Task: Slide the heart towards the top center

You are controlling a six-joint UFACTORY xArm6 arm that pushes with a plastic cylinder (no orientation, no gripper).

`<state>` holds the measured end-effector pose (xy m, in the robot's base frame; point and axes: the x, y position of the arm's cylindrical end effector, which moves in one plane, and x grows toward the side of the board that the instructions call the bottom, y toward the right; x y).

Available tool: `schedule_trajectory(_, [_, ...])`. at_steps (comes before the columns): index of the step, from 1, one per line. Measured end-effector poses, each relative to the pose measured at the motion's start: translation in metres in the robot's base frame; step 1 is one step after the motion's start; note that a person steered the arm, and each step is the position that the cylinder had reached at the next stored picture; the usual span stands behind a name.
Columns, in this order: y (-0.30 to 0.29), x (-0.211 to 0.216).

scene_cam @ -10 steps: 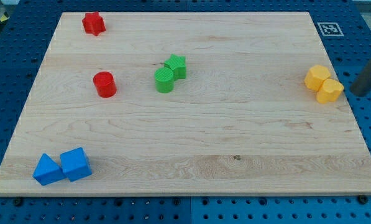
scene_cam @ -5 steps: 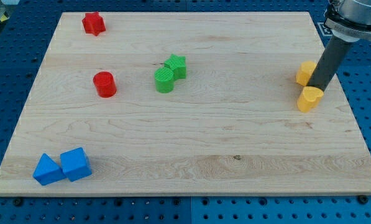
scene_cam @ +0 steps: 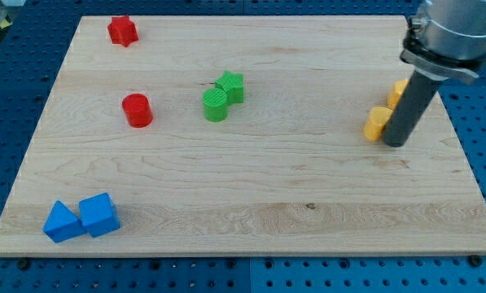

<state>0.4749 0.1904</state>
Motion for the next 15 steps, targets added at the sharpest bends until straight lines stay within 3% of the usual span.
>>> schedule_trajectory(1, [-0.027,-0.006])
schedule_trajectory(4, [0.023,-0.019])
schedule_trajectory(6, [-0.028,-0.061])
schedule_trajectory(8, [-0.009,-0.05])
schedule_trajectory(10, [-0.007,-0.113])
schedule_trajectory(13, [-0.059,-0.163])
schedule_trajectory(15, [-0.093,-0.154])
